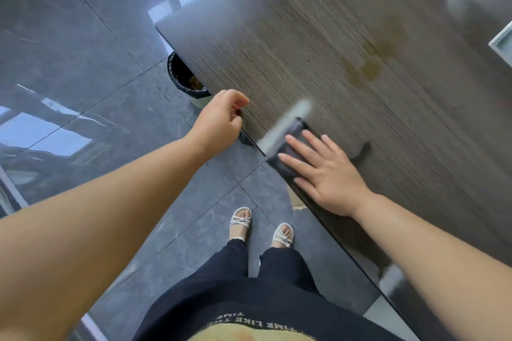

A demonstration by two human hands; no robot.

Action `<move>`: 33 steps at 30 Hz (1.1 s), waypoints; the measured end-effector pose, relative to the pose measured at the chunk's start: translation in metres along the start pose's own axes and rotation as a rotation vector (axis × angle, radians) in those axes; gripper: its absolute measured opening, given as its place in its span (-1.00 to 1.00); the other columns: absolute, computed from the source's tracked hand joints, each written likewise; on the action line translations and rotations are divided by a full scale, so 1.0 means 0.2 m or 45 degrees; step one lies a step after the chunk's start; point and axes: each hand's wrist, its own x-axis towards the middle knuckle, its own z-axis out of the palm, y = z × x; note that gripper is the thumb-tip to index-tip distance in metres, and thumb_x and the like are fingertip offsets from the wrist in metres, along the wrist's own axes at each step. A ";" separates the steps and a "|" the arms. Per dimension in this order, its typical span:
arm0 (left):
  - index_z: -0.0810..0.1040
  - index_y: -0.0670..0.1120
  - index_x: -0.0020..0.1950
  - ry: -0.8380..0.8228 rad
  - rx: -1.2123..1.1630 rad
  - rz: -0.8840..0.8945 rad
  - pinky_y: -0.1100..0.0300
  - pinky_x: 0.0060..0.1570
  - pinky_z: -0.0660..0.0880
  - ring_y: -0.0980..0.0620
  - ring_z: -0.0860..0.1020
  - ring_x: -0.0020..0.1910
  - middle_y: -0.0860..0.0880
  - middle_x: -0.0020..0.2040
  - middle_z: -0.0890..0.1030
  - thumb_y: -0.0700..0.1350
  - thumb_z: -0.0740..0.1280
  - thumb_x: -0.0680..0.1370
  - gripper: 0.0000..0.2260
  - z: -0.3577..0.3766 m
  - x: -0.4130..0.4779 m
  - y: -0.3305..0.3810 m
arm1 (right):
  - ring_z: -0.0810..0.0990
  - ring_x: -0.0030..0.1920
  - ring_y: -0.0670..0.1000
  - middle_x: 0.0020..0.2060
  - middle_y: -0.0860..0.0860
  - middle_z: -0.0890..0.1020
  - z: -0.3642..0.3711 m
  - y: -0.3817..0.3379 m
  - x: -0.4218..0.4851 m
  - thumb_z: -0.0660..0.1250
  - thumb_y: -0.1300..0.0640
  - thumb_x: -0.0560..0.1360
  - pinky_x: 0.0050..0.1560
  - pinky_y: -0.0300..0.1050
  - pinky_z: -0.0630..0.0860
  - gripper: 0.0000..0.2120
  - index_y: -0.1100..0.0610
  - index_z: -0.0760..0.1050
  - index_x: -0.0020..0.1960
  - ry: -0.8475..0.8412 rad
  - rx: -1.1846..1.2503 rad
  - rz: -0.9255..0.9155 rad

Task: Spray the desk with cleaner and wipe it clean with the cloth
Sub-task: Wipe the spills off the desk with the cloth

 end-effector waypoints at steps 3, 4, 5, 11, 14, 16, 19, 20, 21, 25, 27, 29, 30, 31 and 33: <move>0.44 -0.15 0.29 0.001 0.037 0.050 0.32 0.19 0.31 0.04 0.43 0.21 -0.09 0.22 0.45 -0.36 0.13 0.51 -0.63 0.02 -0.01 0.00 | 0.18 0.47 0.19 0.48 0.07 0.26 -0.03 0.10 0.01 0.04 -0.08 0.56 0.39 0.26 0.17 -0.51 -0.04 0.22 0.47 0.026 0.016 0.330; 0.44 -0.15 0.30 0.025 0.075 0.053 0.35 0.16 0.29 0.03 0.43 0.20 -0.09 0.22 0.44 -0.35 0.14 0.51 -0.62 0.03 -0.01 -0.01 | 0.16 0.48 0.22 0.50 0.09 0.22 -0.03 0.08 0.09 0.01 -0.09 0.56 0.39 0.30 0.16 -0.49 -0.01 0.21 0.49 0.063 0.042 0.511; 0.44 -0.14 0.31 0.051 0.114 0.050 0.36 0.13 0.28 0.01 0.42 0.20 -0.09 0.23 0.44 -0.34 0.15 0.51 -0.62 0.03 -0.01 -0.01 | 0.10 0.50 0.23 0.52 0.09 0.14 -0.04 0.03 0.19 -0.02 -0.10 0.58 0.41 0.30 0.09 -0.48 -0.01 0.17 0.51 0.087 0.050 0.694; 0.49 -0.20 0.30 0.131 0.276 0.015 0.28 0.29 0.22 -0.05 0.37 0.34 -0.12 0.34 0.43 -0.29 0.21 0.51 -0.64 0.03 -0.01 -0.03 | 0.12 0.49 0.24 0.52 0.09 0.15 -0.01 -0.22 0.49 0.01 -0.11 0.56 0.42 0.28 0.10 -0.47 -0.01 0.20 0.50 0.063 0.075 0.541; 0.46 -0.18 0.34 0.073 0.349 0.015 0.22 0.36 0.17 -0.05 0.29 0.39 -0.11 0.39 0.37 -0.24 0.24 0.52 -0.63 0.03 -0.02 -0.04 | 0.20 0.47 0.20 0.49 0.06 0.25 0.02 -0.12 0.19 0.07 -0.10 0.56 0.42 0.20 0.14 -0.52 -0.03 0.29 0.46 0.046 0.033 0.078; 0.43 -0.18 0.36 0.028 0.397 0.016 0.16 0.41 0.15 -0.08 0.24 0.42 -0.13 0.41 0.32 -0.20 0.26 0.52 -0.61 0.05 -0.03 -0.03 | 0.19 0.47 0.16 0.48 0.03 0.25 -0.01 0.05 0.02 0.11 -0.10 0.56 0.43 0.16 0.12 -0.53 -0.06 0.27 0.45 0.024 -0.008 -0.060; 0.41 -0.13 0.39 -0.007 0.479 -0.022 0.07 0.41 0.19 -0.11 0.15 0.45 -0.15 0.44 0.24 -0.13 0.25 0.53 -0.59 0.08 -0.04 -0.01 | 0.19 0.47 0.19 0.49 0.06 0.24 -0.03 0.20 0.04 0.04 -0.10 0.54 0.38 0.27 0.19 -0.49 -0.03 0.23 0.47 0.057 0.012 0.335; 0.40 -0.12 0.39 -0.012 0.498 -0.032 0.04 0.40 0.21 -0.11 0.12 0.46 -0.15 0.45 0.23 -0.12 0.25 0.54 -0.59 0.09 -0.04 0.01 | 0.17 0.48 0.21 0.50 0.07 0.22 -0.03 0.18 0.11 0.00 -0.11 0.55 0.40 0.28 0.16 -0.47 -0.01 0.23 0.49 0.086 0.052 0.591; 0.39 -0.11 0.40 -0.021 0.518 -0.037 0.02 0.39 0.22 -0.12 0.10 0.46 -0.15 0.45 0.23 -0.11 0.24 0.54 -0.59 0.10 -0.04 0.02 | 0.13 0.49 0.22 0.51 0.08 0.18 -0.02 0.12 0.20 -0.03 -0.12 0.55 0.41 0.27 0.10 -0.45 0.00 0.22 0.50 0.118 0.081 0.833; 0.37 -0.11 0.41 -0.027 0.548 0.030 0.04 0.39 0.18 -0.13 0.12 0.44 -0.13 0.42 0.28 -0.10 0.22 0.54 -0.58 0.12 -0.02 0.08 | 0.21 0.46 0.27 0.48 0.12 0.25 0.01 -0.15 0.29 0.02 -0.12 0.55 0.37 0.29 0.15 -0.47 0.02 0.29 0.47 0.138 0.092 0.750; 0.36 -0.10 0.42 -0.041 0.516 0.051 0.07 0.39 0.18 -0.10 0.13 0.43 -0.11 0.42 0.30 -0.11 0.22 0.54 -0.57 0.13 0.00 0.11 | 0.19 0.47 0.21 0.49 0.07 0.25 0.02 -0.10 0.10 0.03 -0.12 0.57 0.41 0.23 0.13 -0.51 -0.02 0.28 0.46 0.059 0.047 0.279; 0.35 -0.08 0.43 -0.093 0.507 0.073 0.07 0.37 0.21 -0.09 0.14 0.43 -0.08 0.41 0.30 -0.11 0.20 0.55 -0.58 0.15 0.04 0.14 | 0.16 0.48 0.16 0.49 0.03 0.22 -0.01 0.08 -0.07 0.02 -0.12 0.59 0.44 0.17 0.10 -0.53 -0.06 0.23 0.47 -0.032 -0.003 0.021; 0.35 -0.08 0.43 -0.126 0.510 0.088 0.06 0.37 0.22 -0.09 0.14 0.43 -0.08 0.41 0.30 -0.11 0.20 0.56 -0.58 0.16 0.05 0.16 | 0.17 0.48 0.16 0.49 0.03 0.23 -0.02 0.18 -0.12 0.01 -0.13 0.59 0.42 0.20 0.12 -0.53 -0.06 0.20 0.47 -0.035 -0.039 0.051; 0.35 -0.08 0.43 -0.161 0.513 0.098 0.06 0.37 0.23 -0.10 0.14 0.43 -0.07 0.41 0.30 -0.11 0.20 0.56 -0.58 0.17 0.07 0.18 | 0.18 0.47 0.17 0.49 0.04 0.23 -0.03 0.28 -0.14 -0.01 -0.13 0.59 0.40 0.24 0.16 -0.52 -0.05 0.18 0.48 -0.026 -0.051 0.188; 0.35 -0.07 0.43 -0.204 0.523 0.103 0.06 0.36 0.24 -0.09 0.14 0.43 -0.07 0.42 0.30 -0.10 0.19 0.57 -0.59 0.20 0.10 0.22 | 0.12 0.50 0.18 0.52 0.05 0.16 -0.06 0.39 -0.07 -0.03 -0.12 0.59 0.41 0.29 0.15 -0.49 -0.04 0.15 0.51 0.007 0.031 0.685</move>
